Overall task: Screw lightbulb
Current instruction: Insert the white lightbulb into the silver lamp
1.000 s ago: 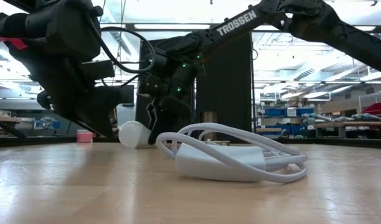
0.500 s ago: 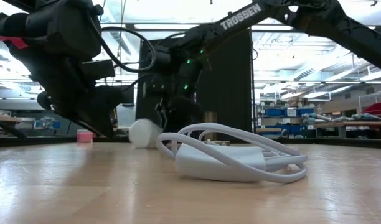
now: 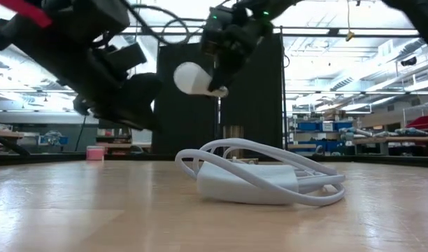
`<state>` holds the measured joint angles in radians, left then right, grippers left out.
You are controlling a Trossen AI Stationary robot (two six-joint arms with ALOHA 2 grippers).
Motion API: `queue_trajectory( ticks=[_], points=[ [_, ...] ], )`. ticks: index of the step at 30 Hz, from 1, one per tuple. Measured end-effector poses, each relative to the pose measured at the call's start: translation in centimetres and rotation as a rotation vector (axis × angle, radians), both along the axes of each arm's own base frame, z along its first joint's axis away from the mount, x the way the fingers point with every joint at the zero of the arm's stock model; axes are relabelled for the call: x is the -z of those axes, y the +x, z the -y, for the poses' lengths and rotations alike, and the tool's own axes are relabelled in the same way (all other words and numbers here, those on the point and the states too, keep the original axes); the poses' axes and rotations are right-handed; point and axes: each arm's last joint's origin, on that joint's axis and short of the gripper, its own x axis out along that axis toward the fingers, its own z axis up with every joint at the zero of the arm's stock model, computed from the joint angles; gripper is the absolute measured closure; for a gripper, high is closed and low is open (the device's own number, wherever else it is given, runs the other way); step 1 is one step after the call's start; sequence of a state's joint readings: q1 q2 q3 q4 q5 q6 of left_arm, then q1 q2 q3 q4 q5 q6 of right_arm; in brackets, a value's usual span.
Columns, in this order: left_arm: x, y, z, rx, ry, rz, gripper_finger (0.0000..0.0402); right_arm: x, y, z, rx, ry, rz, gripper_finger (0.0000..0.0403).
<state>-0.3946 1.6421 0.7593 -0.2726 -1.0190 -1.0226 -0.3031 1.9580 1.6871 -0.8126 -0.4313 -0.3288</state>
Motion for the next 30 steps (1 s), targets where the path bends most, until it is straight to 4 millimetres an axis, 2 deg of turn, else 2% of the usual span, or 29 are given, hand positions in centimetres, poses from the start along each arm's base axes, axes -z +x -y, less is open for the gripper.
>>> queue_trajectory(
  ticks=[5,8,12,16,26,30],
  points=[
    [-0.3,0.6,-0.4,0.001,0.056,0.015,0.0147,2.2,-2.9,-0.8,0.109,-0.039,0.166,0.0264],
    [-0.5,1.3,-1.1,0.017,0.051,0.003,0.0147,4.4,-4.3,-1.1,0.192,-0.097,0.23,0.0264],
    [-0.8,2.3,-2.4,0.041,0.024,0.004,0.0147,5.6,-5.4,-1.5,0.269,-0.096,0.377,0.0264],
    [-1.1,2.9,-3.5,0.037,0.039,0.008,0.0147,7.7,-6.5,-2.0,0.316,-0.058,0.418,0.0264],
    [-1.7,4.4,-6.9,0.094,0.012,0.02,0.0147,10.0,-8.1,-3.2,0.326,-0.066,0.516,0.0257],
    [-1.8,4.9,-8.3,0.202,-0.043,-0.009,0.0147,10.4,-8.5,-3.3,0.317,-0.084,0.532,0.0256]
  ],
)
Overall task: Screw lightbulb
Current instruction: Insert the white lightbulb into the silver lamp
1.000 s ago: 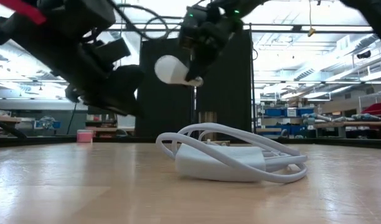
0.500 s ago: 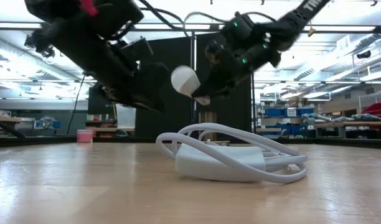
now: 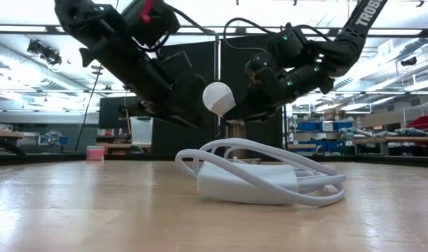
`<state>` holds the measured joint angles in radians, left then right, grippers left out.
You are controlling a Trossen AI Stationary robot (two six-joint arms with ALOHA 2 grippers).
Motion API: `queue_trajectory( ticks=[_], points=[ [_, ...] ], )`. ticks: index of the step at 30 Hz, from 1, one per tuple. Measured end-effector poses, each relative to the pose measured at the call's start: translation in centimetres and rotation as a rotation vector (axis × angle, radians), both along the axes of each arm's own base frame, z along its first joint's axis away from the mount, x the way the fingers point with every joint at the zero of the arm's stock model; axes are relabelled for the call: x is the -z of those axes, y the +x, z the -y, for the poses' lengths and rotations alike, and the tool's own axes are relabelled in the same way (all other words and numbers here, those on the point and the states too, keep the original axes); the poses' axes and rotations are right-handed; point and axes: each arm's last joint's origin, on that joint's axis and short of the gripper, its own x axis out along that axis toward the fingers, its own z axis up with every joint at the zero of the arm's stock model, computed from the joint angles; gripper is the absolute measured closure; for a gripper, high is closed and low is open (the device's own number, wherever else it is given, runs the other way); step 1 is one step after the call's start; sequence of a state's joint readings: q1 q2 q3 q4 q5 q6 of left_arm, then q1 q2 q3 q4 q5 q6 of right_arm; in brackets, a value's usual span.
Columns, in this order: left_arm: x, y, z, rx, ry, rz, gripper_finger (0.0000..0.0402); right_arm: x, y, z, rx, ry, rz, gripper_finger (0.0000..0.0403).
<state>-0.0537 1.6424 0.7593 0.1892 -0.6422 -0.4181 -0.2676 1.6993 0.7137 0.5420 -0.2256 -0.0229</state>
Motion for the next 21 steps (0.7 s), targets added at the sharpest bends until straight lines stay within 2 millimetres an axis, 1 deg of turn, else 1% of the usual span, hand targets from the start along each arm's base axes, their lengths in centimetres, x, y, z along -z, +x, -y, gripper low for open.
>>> queue_trajectory(
  ticks=[2,5,10,14,16,21],
  points=[
    [-0.1,0.2,-0.6,0.046,-0.007,-0.01,0.0147,0.2,-0.2,-0.1,-0.002,-0.006,0.005,0.0255],
    [-0.2,0.3,-1.2,0.081,0.028,-0.028,0.0147,0.5,-0.6,-0.1,0.008,-0.025,0.022,0.0252],
    [-0.3,0.5,-1.7,0.223,0.04,-0.064,0.0147,1.1,-1.1,-0.3,0.004,-0.034,0.005,0.025],
    [-0.3,0.7,-1.7,0.331,0.047,-0.079,0.0147,1.6,-1.7,-0.3,0.006,-0.052,0.022,0.025],
    [-0.5,0.8,-1.6,0.361,0.071,-0.071,0.0147,1.8,-2.1,-0.3,0.01,-0.057,0.037,0.025],
    [-1.2,1.2,-1.7,0.362,0.095,0.009,0.0147,2.3,-2.9,-0.3,0.018,-0.062,0.05,0.0249]
  ],
)
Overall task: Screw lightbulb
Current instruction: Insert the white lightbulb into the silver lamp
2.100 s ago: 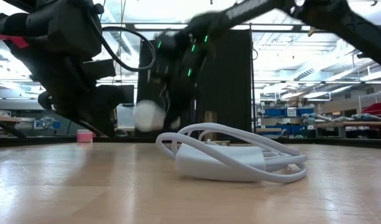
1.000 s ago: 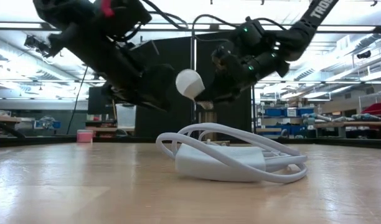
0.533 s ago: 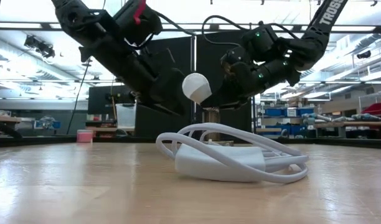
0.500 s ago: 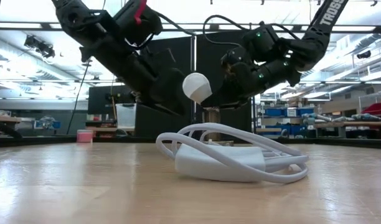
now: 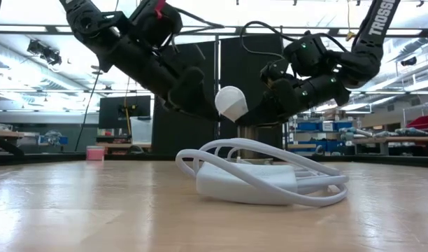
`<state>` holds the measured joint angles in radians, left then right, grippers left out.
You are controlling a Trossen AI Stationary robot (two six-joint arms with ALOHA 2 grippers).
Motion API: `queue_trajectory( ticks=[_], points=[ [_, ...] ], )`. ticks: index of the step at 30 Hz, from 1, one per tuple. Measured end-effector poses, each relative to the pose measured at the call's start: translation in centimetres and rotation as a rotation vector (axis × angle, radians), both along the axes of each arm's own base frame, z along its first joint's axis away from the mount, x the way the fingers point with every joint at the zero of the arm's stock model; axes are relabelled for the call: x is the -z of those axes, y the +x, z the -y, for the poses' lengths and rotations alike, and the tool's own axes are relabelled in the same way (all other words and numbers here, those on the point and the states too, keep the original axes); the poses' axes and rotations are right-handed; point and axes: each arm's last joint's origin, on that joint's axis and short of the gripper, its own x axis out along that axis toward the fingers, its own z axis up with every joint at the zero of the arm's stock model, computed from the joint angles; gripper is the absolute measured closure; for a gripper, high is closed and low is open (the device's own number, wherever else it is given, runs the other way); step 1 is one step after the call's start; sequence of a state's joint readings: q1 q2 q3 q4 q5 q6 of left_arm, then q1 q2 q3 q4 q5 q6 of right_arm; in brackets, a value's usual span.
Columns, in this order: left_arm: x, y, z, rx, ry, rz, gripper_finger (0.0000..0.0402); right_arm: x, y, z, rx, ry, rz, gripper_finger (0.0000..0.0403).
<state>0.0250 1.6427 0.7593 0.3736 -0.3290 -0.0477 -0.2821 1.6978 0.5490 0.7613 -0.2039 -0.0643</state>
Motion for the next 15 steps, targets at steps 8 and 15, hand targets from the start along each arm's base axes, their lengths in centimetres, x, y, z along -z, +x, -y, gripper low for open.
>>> queue_trajectory(
  ticks=[8,15],
  points=[
    [-0.71,0.31,-0.18,-0.028,0.033,0.075,0.0147,0.25,-0.36,-0.14,-0.008,-0.015,0.003,0.0226],
    [-0.95,0.41,-0.22,-0.028,0.037,0.101,0.0147,0.25,-0.35,-0.17,-0.015,-0.017,0.008,0.0187]
  ],
)
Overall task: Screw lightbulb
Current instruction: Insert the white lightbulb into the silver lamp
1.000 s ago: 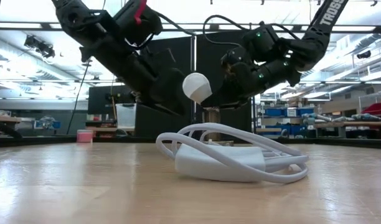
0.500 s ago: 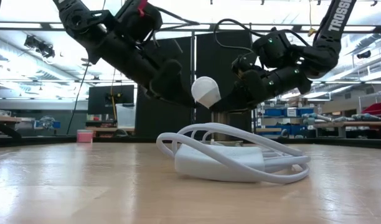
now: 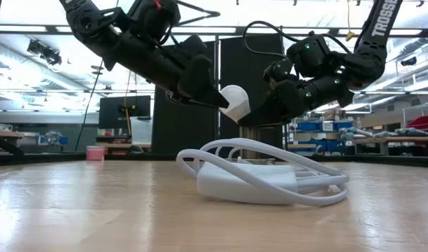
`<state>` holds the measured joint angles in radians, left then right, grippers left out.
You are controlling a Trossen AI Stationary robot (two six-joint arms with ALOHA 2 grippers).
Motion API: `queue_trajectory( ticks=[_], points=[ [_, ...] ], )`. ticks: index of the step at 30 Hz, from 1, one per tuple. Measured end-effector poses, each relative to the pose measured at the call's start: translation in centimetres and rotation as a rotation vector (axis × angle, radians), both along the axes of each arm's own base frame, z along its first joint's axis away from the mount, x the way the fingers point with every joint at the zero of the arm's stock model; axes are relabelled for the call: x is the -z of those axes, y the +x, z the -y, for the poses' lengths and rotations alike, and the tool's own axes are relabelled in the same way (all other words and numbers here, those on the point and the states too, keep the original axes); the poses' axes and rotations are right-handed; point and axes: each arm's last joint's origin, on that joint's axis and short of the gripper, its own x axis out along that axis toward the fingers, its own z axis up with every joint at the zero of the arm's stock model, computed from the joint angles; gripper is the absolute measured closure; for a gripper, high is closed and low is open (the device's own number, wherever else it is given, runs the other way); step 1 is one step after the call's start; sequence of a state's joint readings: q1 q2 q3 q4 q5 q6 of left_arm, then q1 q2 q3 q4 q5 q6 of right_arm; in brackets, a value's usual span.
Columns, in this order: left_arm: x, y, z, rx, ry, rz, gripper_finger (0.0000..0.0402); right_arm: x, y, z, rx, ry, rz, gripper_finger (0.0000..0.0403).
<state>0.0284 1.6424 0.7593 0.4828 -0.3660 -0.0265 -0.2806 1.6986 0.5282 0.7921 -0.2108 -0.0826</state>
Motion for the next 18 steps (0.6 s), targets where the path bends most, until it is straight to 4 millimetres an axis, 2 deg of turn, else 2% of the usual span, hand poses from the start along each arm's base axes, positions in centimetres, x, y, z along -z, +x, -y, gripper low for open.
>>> queue_trajectory(
  ticks=[8,18],
  points=[
    [-0.8,0.3,-0.1,0.025,0.064,0.056,0.0147,-0.5,-0.2,-0.1,0.001,0.001,0.0,0.0165],
    [-1.3,0.4,-1.2,0.05,0.063,0.112,0.0147,-1.0,-0.3,0.2,0.01,-0.003,0.021,0.016]
  ],
)
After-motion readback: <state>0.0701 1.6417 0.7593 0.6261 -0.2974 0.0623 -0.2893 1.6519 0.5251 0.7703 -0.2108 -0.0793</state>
